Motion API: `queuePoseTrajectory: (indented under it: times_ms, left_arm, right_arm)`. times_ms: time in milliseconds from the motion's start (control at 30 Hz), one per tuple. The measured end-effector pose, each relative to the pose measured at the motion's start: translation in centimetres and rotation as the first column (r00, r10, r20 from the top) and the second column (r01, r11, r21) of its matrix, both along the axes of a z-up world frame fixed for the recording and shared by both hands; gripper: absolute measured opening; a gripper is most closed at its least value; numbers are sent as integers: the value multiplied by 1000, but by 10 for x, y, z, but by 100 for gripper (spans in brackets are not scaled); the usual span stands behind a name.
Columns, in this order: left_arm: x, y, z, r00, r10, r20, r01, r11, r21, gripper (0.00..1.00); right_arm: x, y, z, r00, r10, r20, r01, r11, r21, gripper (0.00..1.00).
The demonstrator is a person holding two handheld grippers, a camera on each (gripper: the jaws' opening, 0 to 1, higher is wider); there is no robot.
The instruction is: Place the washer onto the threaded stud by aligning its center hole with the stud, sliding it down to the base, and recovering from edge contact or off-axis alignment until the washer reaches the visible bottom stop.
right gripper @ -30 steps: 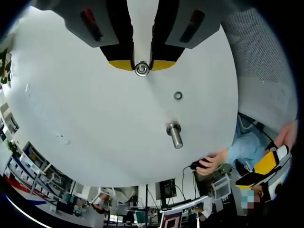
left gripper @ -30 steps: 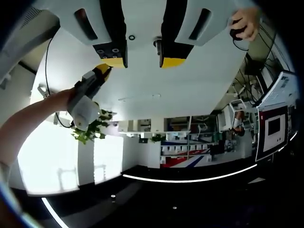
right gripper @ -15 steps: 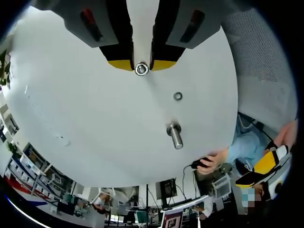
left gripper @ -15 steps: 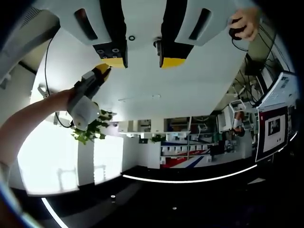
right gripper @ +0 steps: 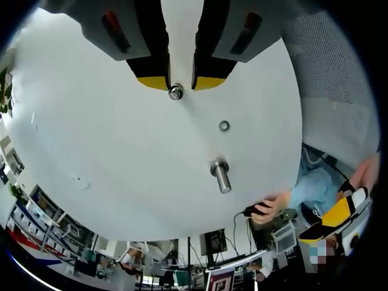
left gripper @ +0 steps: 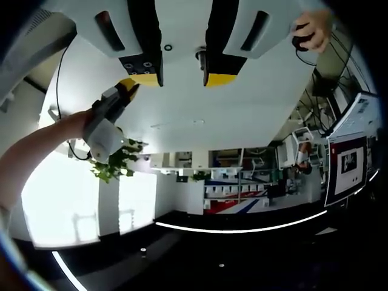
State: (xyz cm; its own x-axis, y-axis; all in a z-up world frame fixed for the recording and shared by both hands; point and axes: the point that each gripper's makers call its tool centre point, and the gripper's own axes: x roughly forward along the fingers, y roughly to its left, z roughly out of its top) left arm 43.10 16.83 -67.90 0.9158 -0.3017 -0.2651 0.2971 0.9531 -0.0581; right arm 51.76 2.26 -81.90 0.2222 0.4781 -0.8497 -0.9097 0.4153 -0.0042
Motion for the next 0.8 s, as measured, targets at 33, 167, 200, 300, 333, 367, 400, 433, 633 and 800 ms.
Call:
queuePoseTrajectory:
  times_ms: [33, 167, 200, 300, 333, 367, 400, 433, 633, 800]
  left_arm:
    - [0, 0, 1, 1000, -1, 2, 1, 1000, 0, 25]
    - [0, -3, 1, 1000, -11, 5, 11, 1000, 1, 25]
    - [0, -3, 1, 1000, -12, 5, 12, 1000, 0, 25]
    - [-1, -3, 2, 1000, -13, 6, 13, 1000, -1, 25]
    - [-1, -4, 2, 1000, -12, 7, 12, 1000, -4, 25]
    - [-1, -4, 3, 1000, -12, 8, 12, 1000, -7, 25]
    - [-1, -4, 3, 1000, -13, 9, 13, 1000, -6, 25]
    - [-1, -4, 3, 1000, -14, 9, 14, 1000, -7, 24]
    - [-1, -3, 5, 1000, -16, 13, 16, 1000, -16, 24]
    - [-1, -1, 6, 1000, -7, 16, 7, 1000, -24, 24]
  right_arm:
    - [-1, -1, 0, 1000, 0, 0, 0, 1000, -2, 16]
    - [-7, -5, -2, 1000, -14, -13, 14, 1000, -4, 16]
    - [-8, -5, -2, 1000, -17, -16, 17, 1000, -2, 16]
    - [-15, -7, -4, 1000, -22, -21, 22, 1000, -5, 16]
    - [-18, -7, -5, 999, -23, -24, 23, 1000, -5, 16]
    - [-19, -6, -6, 999, -22, -25, 22, 1000, -6, 16]
    - [-22, -6, -7, 999, -20, -26, 19, 1000, -11, 16]
    - [-23, -6, -8, 999, -18, -27, 17, 1000, -13, 16]
    - [-30, 0, -8, 1000, -4, -28, 3, 1000, -23, 16]
    - [-33, 9, -6, 1000, 11, -27, -12, 1000, -24, 16]
